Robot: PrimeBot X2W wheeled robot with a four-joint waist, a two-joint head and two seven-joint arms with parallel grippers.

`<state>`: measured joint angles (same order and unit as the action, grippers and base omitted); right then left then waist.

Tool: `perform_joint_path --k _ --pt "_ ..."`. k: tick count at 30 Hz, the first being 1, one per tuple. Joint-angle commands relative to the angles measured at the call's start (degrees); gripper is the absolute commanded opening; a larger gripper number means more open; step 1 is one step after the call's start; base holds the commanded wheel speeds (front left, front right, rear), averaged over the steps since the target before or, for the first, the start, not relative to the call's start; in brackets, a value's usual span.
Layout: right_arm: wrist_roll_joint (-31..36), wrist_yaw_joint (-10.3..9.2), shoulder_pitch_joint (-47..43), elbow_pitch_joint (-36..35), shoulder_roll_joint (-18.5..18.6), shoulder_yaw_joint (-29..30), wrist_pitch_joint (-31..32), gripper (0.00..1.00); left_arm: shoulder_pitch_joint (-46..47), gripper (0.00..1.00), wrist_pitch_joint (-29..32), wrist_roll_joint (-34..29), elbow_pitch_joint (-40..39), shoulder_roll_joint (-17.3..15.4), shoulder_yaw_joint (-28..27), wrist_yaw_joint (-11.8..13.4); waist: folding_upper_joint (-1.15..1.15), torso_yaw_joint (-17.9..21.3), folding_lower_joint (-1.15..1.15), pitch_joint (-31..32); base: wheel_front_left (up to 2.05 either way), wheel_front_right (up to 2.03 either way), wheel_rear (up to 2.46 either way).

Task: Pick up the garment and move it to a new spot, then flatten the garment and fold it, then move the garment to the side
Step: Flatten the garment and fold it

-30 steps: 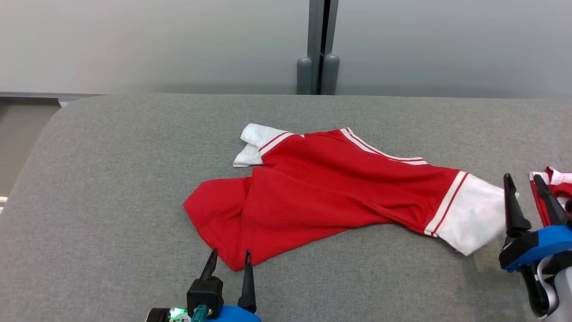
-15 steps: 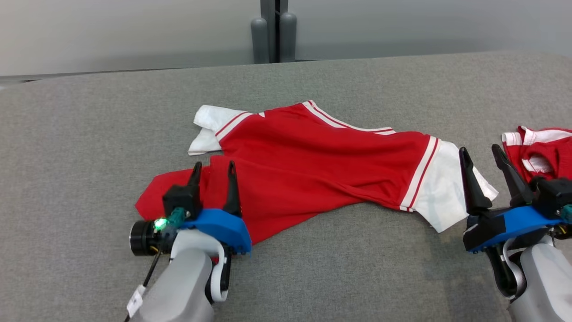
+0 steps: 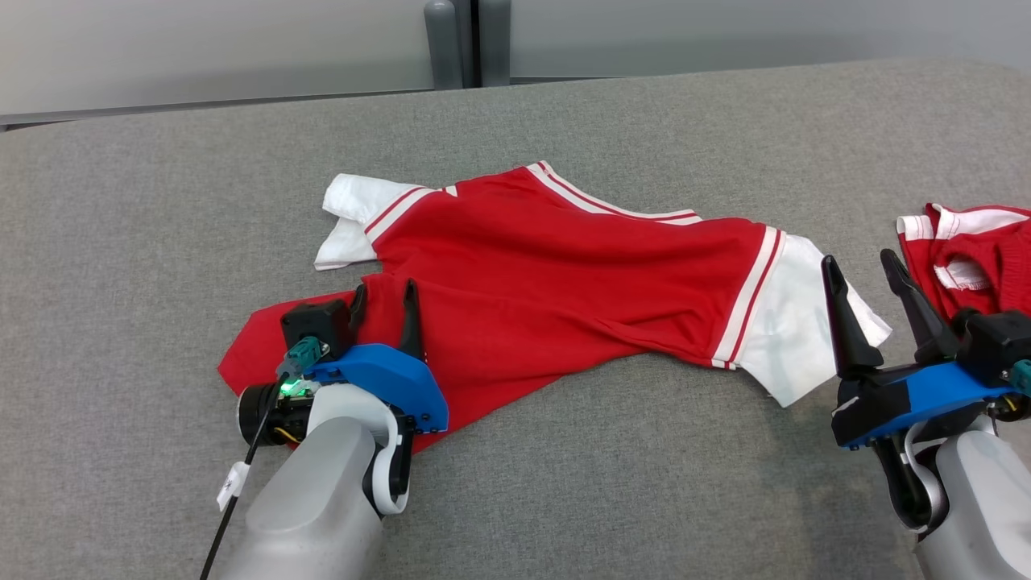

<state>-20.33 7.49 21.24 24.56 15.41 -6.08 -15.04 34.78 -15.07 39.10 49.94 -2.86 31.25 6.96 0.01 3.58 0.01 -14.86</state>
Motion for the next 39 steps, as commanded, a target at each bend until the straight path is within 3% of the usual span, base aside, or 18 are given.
perform_joint_path --k 1,5,15,24,30,35,39 --pt "-0.2 0.01 0.33 -0.01 0.03 -0.03 -0.18 1.0 0.28 0.43 -0.14 0.91 0.25 -0.04 0.58 -0.33 -0.01 -0.25 -0.01 0.09 0.0 0.0 0.0" --pt "-0.08 0.01 0.82 0.04 -0.45 -0.59 -0.18 1.0 0.71 0.0 -0.13 1.83 0.95 -0.03 2.44 0.3 -0.01 -0.65 -0.01 0.26 0.0 0.0 0.0" --pt "-0.05 0.01 -0.32 1.01 -1.07 -0.14 -0.18 1.0 -1.24 0.0 -0.14 -1.98 -2.71 -0.03 2.0 0.83 -0.01 -1.7 -0.01 2.52 0.0 0.0 0.0" --pt "1.86 0.02 -4.44 2.27 -3.64 2.21 -0.17 1.0 -13.63 0.0 -0.13 -7.68 -13.38 -0.09 3.66 -1.44 -0.01 -5.03 -0.01 8.83 0.0 0.0 0.0" --pt "2.92 0.01 -5.87 2.65 -4.82 2.99 -0.18 1.0 -21.08 0.0 -0.15 -6.5 -9.47 -0.05 5.51 -2.11 -0.01 -7.11 -0.01 11.03 0.0 0.0 0.0" --pt "3.08 0.01 -5.96 2.35 -4.88 2.95 -0.17 1.0 -19.81 0.0 -0.14 -7.85 -5.22 -0.2 2.73 -0.23 -0.01 -7.77 -0.01 10.91 0.0 0.0 0.0" --pt "2.78 0.01 -5.18 2.12 -4.6 2.34 -0.17 1.0 -17.42 0.0 -0.14 -9.87 -3.97 -2.15 -1.31 1.45 -0.01 -7.35 -0.01 10.19 0.0 0.0 0.0"
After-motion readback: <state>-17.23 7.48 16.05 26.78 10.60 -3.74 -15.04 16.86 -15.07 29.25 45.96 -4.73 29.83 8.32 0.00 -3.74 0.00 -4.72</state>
